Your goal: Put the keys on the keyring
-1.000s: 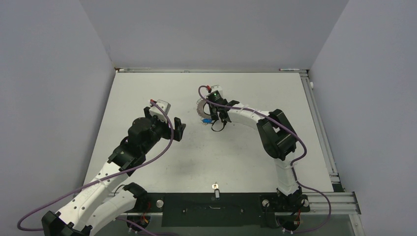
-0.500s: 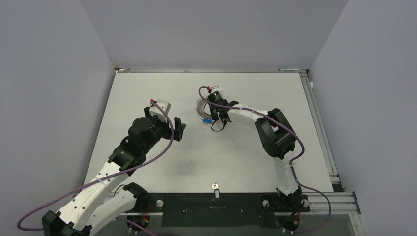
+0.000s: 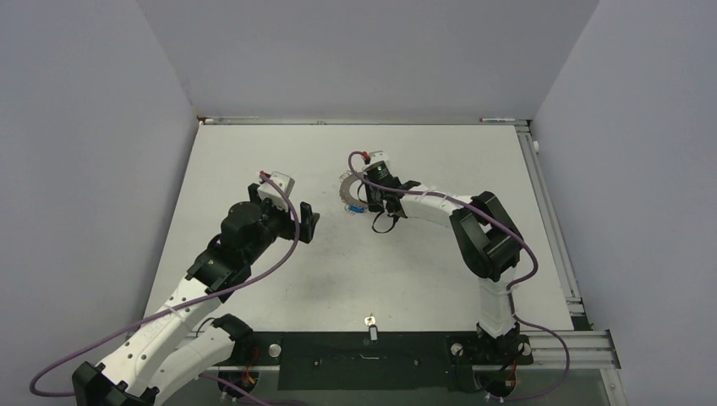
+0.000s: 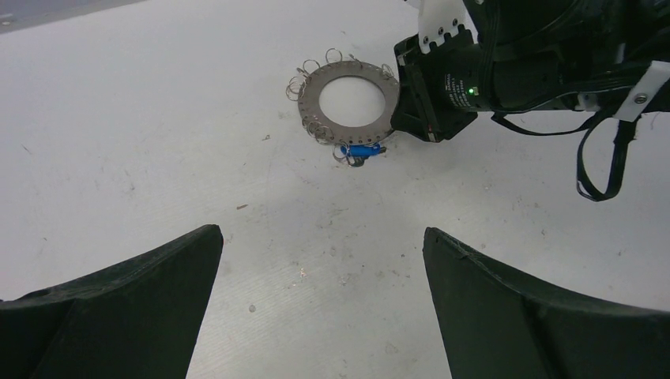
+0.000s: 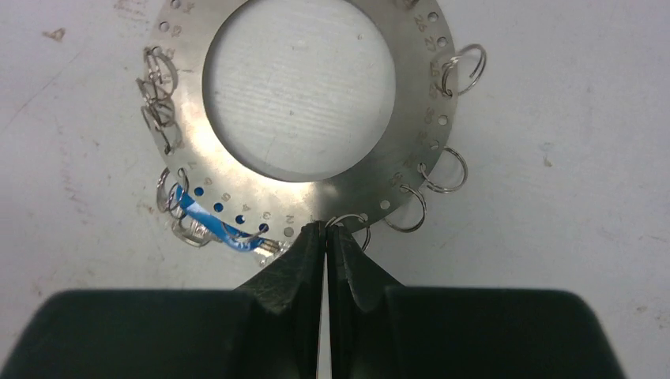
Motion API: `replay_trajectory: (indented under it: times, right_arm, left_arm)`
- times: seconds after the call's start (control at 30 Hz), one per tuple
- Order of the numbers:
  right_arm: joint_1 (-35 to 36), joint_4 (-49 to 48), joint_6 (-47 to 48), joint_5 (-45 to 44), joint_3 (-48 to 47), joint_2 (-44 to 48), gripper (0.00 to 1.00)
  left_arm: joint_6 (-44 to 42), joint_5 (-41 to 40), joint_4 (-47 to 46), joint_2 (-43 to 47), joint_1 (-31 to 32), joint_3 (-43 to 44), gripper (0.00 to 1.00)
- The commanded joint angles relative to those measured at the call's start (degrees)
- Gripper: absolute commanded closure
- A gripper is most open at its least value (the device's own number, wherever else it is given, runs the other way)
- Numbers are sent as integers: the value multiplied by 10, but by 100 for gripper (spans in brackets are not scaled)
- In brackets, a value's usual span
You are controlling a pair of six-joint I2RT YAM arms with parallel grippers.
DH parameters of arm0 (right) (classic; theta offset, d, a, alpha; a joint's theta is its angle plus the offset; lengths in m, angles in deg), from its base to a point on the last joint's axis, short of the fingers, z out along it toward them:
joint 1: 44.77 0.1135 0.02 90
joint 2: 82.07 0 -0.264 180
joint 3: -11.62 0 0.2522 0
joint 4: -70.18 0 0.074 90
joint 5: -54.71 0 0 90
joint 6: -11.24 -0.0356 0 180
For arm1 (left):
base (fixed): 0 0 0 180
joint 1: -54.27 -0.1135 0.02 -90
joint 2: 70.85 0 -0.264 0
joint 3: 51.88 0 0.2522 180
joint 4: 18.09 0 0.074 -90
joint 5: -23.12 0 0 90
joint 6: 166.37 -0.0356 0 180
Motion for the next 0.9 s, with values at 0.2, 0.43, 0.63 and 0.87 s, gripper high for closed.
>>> replay_trajectory:
  times: [0.2, 0.43, 0.63, 0.87]
  right_arm:
    - [-5, -121, -62, 95, 75, 126, 95]
    - [-8, -222, -128, 149, 148, 211, 95]
    - [-13, -322, -162, 216, 201, 266, 95]
    - [-22, -486, -196, 320, 278, 297, 95]
  left_arm:
    - [-13, 6, -11, 8, 3, 19, 3]
    - [-17, 14, -22, 18, 3, 14, 3]
    - [-19, 19, -34, 32, 3, 6, 3]
    - [-13, 39, -49, 45, 2, 2, 1]
